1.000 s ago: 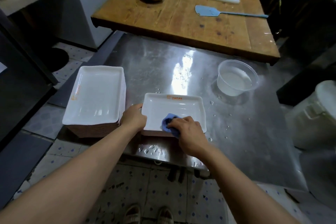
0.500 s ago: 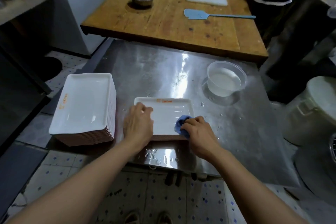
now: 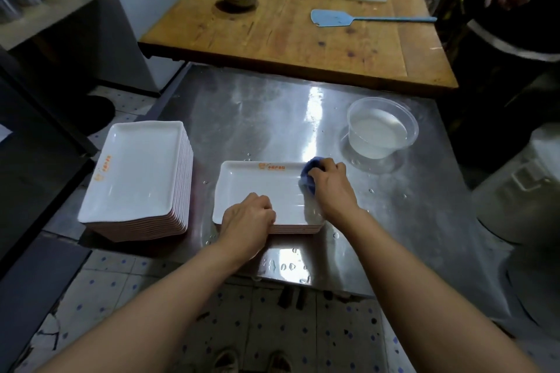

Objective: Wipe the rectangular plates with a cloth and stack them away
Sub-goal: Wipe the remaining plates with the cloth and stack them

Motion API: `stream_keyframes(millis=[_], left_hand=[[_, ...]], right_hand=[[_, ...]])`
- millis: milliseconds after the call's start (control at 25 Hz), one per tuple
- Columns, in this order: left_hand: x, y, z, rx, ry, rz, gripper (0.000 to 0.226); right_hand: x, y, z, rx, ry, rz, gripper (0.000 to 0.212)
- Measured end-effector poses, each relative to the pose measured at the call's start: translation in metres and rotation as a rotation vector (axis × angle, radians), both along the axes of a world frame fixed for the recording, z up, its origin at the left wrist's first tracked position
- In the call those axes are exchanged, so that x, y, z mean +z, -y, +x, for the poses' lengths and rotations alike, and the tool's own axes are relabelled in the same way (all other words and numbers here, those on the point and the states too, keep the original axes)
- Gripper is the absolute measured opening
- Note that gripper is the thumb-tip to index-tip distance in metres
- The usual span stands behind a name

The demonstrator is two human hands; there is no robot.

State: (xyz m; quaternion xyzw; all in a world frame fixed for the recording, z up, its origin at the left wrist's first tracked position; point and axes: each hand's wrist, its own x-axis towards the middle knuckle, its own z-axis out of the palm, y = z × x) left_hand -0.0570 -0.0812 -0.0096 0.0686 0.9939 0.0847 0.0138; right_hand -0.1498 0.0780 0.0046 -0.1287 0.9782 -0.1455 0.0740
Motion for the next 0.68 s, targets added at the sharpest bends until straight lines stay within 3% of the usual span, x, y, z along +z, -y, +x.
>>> stream_keyframes(millis=[160,360,600,680], left_hand=[[0.001,0.0,0.002,0.016,-0.018,0.003,0.018],[0.024,0.004,0.006,0.014,-0.154,0.152,0.005],[0.067,-0.003,-0.02,0.169,-0.263,0.116,0.016],[0.086,-0.004,-0.024,0.294,-0.287,0.226,0.017]], right_hand=[[0.004,-0.022,0.017,0.013,-0.117,-0.148,0.012],[0.025,-0.051,0.032,-0.053,-0.263,-0.384,0.014],[0.068,-0.055,0.043,-0.088,-0.355,-0.547,0.01],[0.081,-0.054,0.043,-0.114,-0.344,-0.587,0.014]])
